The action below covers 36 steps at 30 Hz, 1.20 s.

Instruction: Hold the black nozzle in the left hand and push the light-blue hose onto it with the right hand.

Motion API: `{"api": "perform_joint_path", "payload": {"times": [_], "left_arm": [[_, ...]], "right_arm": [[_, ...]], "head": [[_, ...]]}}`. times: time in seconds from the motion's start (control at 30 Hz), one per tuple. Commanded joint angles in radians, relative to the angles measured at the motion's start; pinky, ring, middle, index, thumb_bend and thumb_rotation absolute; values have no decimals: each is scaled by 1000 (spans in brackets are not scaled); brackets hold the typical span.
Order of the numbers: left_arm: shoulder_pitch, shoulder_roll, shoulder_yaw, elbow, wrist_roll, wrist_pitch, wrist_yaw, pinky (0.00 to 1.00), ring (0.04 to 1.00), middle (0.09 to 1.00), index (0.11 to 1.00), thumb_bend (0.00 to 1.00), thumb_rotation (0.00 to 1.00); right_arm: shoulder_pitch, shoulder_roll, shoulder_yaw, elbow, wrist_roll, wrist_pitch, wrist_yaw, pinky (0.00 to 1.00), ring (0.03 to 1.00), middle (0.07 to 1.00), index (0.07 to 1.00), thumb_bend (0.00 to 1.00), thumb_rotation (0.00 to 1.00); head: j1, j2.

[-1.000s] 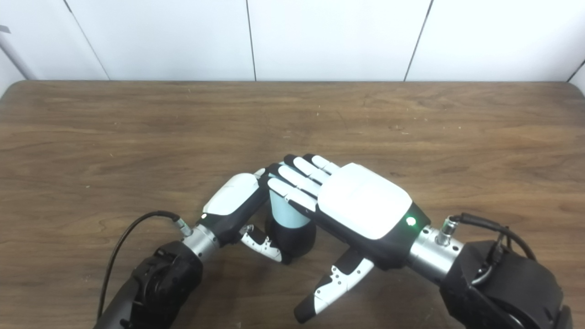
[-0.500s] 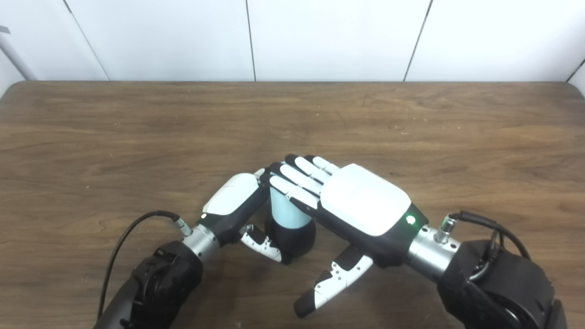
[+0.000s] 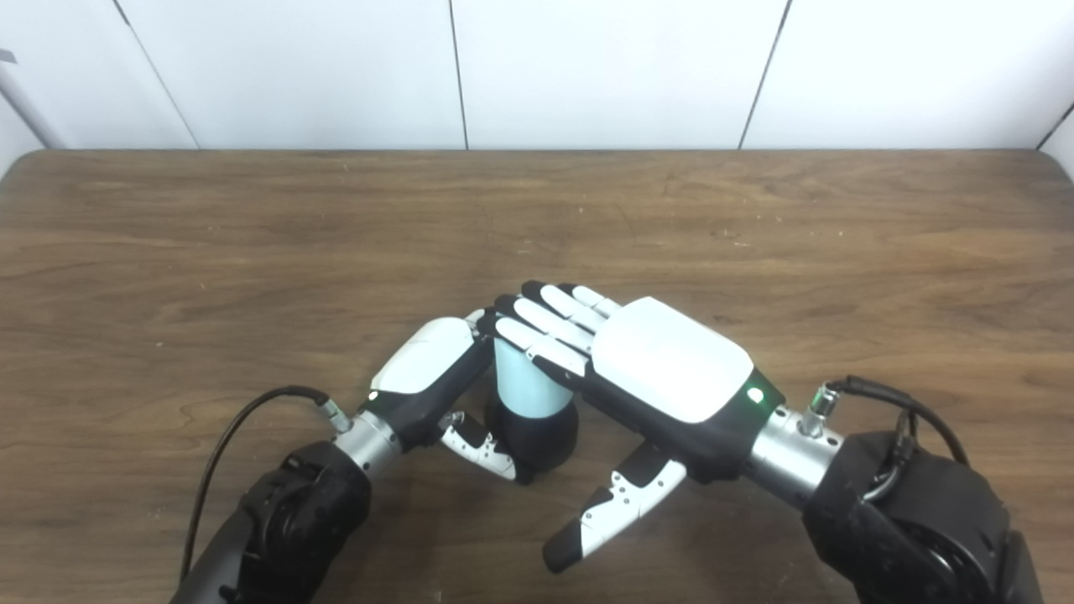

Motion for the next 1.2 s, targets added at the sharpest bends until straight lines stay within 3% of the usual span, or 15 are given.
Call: {"api": "perform_joint_path", "payload": {"times": [0.0,0.37,1.17], "left_arm": [[5,21,-4,22,35,28,-31,1000,719,523,454,518,0],[3,22,-4,23,33,33,-34,1000,719,525,452,518,0],[6,15,-6,27,30,36,-33,1000,719,523,454,518,0]], "right_arm": [[42,-52,30,75,-1,55,80,1000,1000,1000,1000,738,1000],[38,-96,21,38,-8,54,48,1000,1000,1000,1000,738,1000],[55,-100,13,-12,-51,36,35,1000,1000,1000,1000,738,1000]], "head": [[1,2],[-3,9],[-4,8]]}}
